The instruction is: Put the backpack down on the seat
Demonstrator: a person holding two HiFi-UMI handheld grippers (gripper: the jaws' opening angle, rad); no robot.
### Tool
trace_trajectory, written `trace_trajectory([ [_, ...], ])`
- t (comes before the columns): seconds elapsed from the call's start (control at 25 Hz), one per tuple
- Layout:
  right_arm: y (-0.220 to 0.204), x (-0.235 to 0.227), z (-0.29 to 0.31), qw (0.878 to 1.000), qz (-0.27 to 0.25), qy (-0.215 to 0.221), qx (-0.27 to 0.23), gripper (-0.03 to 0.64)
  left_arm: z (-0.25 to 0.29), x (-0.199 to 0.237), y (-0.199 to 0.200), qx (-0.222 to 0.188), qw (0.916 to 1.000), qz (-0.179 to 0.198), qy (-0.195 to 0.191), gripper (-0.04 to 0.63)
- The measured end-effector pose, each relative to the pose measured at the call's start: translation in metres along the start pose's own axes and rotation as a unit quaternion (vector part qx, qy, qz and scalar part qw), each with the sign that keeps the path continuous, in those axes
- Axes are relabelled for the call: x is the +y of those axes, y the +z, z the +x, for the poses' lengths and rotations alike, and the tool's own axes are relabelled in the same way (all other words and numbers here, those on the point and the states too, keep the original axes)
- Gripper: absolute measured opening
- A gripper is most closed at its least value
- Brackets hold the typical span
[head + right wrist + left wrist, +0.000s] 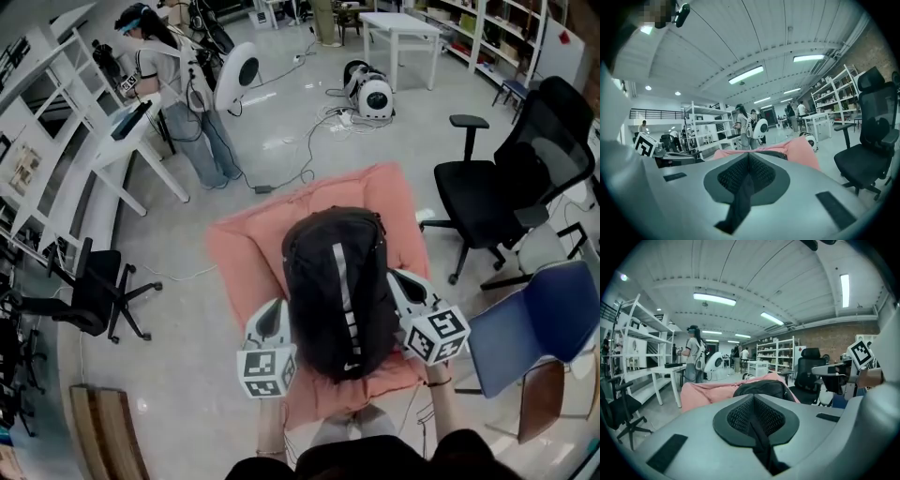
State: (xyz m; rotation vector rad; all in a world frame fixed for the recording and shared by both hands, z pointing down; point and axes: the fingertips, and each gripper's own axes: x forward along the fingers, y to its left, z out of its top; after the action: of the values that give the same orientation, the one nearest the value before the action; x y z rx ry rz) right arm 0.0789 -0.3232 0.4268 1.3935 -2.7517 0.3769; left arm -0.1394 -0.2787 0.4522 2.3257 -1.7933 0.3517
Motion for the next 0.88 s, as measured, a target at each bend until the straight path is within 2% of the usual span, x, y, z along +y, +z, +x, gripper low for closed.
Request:
trace_trajectory([
  [0.36,0.064,0.039,-0.045,0.998,-0.028,0.035,-0.048,0.014,-0.063,-0.011,0.049,-0.05,0.9986,0.001,-0.016,0.012],
  [0.6,0.076,0.059,-0.067,0.996,-0.047,0.051,-0.057,0.012,-0.096,-0.015,0.07,-0.082,0.9965,-0.006,-0.011,0.012],
  [0.88,0.1,0.064,-0.091,0.992,-0.061,0.057,-0.091,0.012,-0.122,-0.021,0.093,-0.115,0.9933,0.003,-0.004,0.012],
])
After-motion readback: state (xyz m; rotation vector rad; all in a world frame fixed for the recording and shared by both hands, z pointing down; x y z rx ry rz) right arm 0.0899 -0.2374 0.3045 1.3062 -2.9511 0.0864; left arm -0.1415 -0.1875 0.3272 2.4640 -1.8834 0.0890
